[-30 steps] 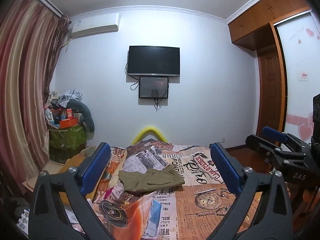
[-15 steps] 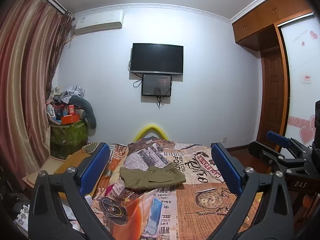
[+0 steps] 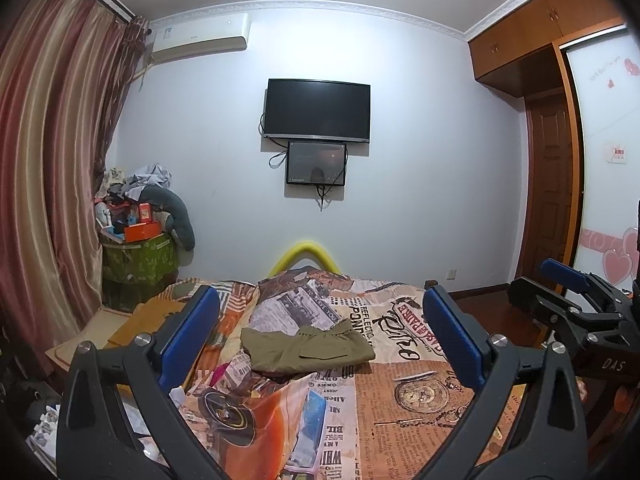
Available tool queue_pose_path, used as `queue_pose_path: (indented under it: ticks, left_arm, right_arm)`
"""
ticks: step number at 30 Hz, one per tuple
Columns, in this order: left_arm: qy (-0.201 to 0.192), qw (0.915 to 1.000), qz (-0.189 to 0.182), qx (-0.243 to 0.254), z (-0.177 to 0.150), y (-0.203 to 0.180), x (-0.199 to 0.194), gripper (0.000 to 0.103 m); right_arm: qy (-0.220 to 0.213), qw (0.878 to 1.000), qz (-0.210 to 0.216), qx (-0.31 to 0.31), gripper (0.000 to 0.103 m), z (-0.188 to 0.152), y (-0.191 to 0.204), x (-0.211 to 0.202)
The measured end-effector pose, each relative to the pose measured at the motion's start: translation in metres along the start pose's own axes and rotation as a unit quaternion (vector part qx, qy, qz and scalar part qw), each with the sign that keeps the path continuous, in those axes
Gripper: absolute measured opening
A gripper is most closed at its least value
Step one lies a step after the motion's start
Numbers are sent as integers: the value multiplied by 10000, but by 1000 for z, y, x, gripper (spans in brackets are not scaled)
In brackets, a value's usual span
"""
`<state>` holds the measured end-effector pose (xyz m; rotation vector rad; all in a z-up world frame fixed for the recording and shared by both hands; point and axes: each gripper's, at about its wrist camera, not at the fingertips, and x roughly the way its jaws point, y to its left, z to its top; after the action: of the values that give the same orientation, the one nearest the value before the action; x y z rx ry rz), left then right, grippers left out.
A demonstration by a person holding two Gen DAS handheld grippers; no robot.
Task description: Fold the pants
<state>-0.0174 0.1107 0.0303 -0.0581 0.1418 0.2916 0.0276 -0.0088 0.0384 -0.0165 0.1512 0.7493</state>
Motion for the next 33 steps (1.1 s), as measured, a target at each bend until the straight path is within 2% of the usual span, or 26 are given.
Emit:
queue_pose_path:
  ticks: [33]
  left_arm:
    - [140,9997,-200,14,0,-3,5,103]
  right_arm:
    - [40,9999,-47,100,103,2,-5,-3]
